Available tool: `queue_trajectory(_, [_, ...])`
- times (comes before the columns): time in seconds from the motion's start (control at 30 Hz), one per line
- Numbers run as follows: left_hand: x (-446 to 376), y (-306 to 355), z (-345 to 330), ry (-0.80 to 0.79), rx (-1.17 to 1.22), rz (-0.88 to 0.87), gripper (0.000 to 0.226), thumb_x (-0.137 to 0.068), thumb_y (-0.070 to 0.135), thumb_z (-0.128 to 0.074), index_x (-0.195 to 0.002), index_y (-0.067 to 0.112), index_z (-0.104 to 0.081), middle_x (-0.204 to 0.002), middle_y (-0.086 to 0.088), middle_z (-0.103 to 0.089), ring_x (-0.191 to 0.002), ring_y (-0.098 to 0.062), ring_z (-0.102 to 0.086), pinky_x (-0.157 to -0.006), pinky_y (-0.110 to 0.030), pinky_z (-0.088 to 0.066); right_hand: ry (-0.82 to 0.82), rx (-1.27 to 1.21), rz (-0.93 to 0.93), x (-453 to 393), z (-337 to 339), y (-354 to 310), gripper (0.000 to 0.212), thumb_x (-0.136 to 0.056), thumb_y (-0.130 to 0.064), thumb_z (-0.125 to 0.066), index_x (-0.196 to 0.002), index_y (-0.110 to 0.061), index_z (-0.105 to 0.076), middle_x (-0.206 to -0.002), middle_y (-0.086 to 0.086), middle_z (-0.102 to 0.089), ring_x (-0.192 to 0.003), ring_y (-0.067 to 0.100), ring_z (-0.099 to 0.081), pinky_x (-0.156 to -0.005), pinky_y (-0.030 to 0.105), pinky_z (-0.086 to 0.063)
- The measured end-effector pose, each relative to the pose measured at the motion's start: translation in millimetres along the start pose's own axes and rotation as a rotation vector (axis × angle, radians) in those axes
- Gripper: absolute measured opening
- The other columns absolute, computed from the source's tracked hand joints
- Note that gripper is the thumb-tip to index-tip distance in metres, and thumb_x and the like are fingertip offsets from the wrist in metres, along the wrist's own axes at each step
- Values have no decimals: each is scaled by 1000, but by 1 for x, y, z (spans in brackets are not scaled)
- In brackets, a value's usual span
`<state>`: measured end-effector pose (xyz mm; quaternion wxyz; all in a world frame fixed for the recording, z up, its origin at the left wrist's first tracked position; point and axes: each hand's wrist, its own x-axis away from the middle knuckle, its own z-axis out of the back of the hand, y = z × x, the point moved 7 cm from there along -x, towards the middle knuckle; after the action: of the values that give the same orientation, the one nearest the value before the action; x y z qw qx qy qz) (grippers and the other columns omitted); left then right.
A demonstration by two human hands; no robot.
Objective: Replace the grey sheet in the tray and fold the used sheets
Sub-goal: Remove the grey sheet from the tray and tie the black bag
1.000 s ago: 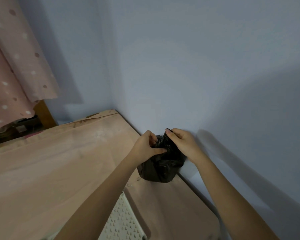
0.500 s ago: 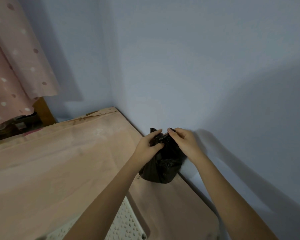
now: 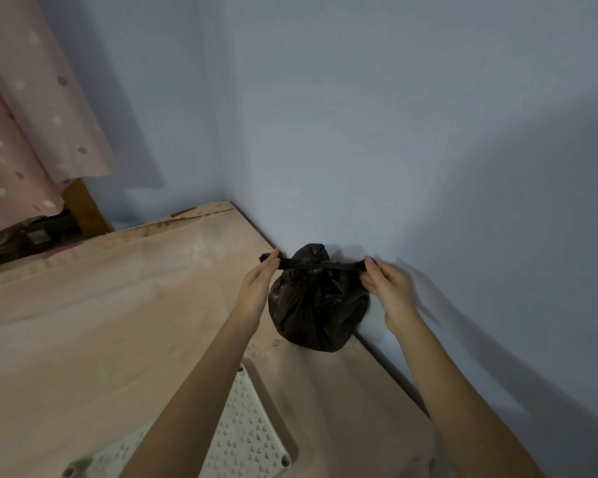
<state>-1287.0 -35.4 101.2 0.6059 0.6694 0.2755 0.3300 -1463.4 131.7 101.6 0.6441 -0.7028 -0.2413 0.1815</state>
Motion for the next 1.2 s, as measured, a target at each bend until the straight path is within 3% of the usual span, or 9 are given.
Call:
queue_trajectory(0.07, [0,-10,8,28,-4,16,40,-95,37,-51,-129,18,-59,-135,3,-55,-121,-6,-48,-97,-17,-33,40,-19,-59,0,6,13,21,-95,-24,-56,-101,-7,-67,-87,6,-68,-82,15,-66,-77,25,-53])
queue_trajectory(0.27, [1,-35,-8,99,144,41,82,-85,11,-68,-150,20,-19,-99,5,-68,-84,-2,-68,-67,-14,-53,27,-270,-247,14,-13,48,29,-92,-39,-56,-98,-11,-63,-74,3,-69,-57,12,-64,-51,23,-53])
queue_trajectory(0.4, [-1,-56,-21,152,318,133,103,-81,6,-71,-151,21,4,-126,-13,-59,-106,-20,-63,-92,-40,-52,-86,-359,-218,20,-31,59,28,-74,-18,-74,-99,-7,-68,-88,5,-73,-78,17,-71,-69,24,-56])
queue_trajectory(0.53, [-7,-64,-13,244,268,150,100,-82,15,-72,-151,21,0,-125,-10,-57,-113,-23,-56,-101,-45,-44,-44,-296,-215,21,-28,68,11,-81,-3,-69,-93,-3,-70,-83,11,-74,-77,20,-72,-65,23,-57])
queue_trajectory(0.67, [-10,-56,0,284,242,100,98,-83,8,-71,-151,15,0,-104,-6,-61,-88,-13,-64,-78,-27,-53,-1,-345,-200,12,-13,63,21,-82,-14,-69,-100,-4,-68,-87,10,-75,-84,21,-72,-65,26,-57])
queue_trajectory(0.8, [-24,-65,31,384,387,135,94,-84,-7,-63,-151,10,0,-133,-14,-44,-101,-34,-63,-65,-27,-58,53,-544,-305,-2,-8,85,14,-91,-12,-59,-104,-8,-63,-92,10,-74,-89,21,-71,-69,28,-58])
queue_trajectory(0.97, [-24,-72,62,455,509,134,91,-83,-11,-63,-150,6,-4,-140,-25,-40,-96,-32,-65,-66,-33,-59,216,-648,-377,1,19,103,16,-96,-11,-51,-109,-3,-57,-105,12,-65,-92,19,-66,-71,31,-54])
queue_trajectory(1.1, [-20,-88,53,388,729,199,68,-84,2,-66,-141,0,-28,-125,-25,-54,-101,-29,-65,-71,-32,-59,249,-782,-391,11,12,115,17,-97,-16,-52,-108,-6,-61,-109,11,-65,-97,20,-64,-75,31,-57])
queue_trajectory(1.2, [-12,-104,27,268,984,253,28,-89,26,-60,-105,3,-56,-108,-13,-60,-99,-21,-64,-73,-29,-58,226,-930,-386,25,-9,124,29,-97,-25,-51,-119,-7,-58,-115,9,-65,-109,21,-61,-82,34,-57])
